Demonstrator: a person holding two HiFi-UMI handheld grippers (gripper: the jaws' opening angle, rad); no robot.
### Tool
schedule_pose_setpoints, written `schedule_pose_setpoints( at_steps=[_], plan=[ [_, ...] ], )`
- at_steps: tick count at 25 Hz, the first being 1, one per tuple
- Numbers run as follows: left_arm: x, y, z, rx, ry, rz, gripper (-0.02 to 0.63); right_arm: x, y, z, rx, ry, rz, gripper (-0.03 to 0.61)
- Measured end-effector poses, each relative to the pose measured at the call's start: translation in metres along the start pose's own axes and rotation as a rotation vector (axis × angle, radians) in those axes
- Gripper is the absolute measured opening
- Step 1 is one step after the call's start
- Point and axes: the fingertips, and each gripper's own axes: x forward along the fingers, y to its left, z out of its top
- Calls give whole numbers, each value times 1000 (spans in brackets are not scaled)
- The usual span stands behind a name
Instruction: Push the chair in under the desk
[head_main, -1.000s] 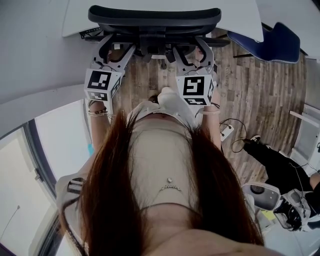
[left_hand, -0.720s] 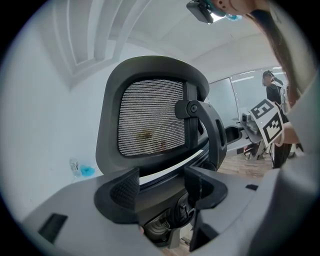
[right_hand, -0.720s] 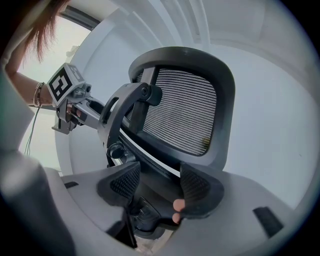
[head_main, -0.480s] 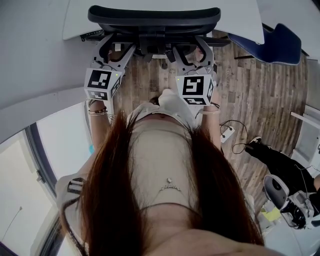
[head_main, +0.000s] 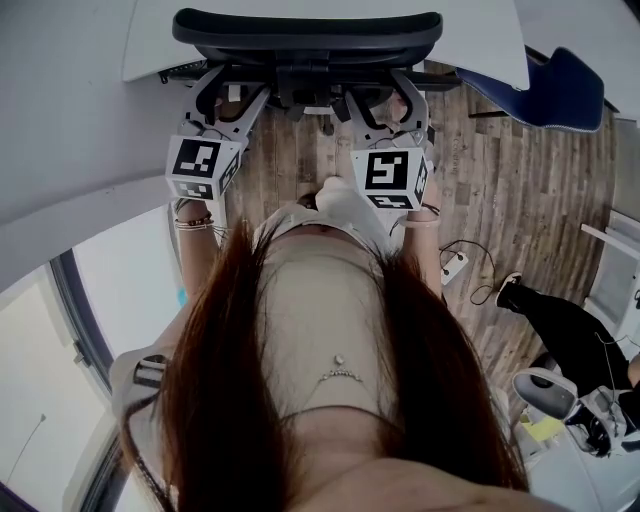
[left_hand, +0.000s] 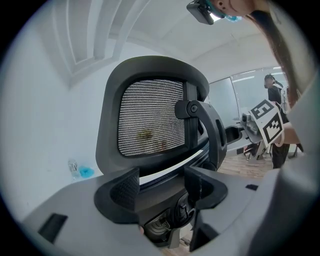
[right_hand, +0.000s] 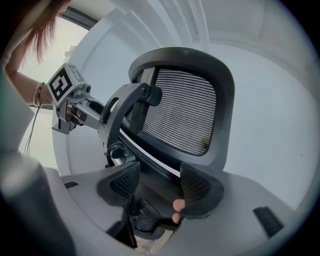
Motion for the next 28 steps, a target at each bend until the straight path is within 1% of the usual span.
schedule_pose_setpoints(
  at_steps=[23, 28],
  plan=[
    [0, 0, -2, -5, -9, 24, 268, 3, -1, -1, -17, -23, 9, 261],
    [-1, -1, 0, -1, -18, 22, 268, 1, -2, 2, -21, -28, 0, 261]
  ],
)
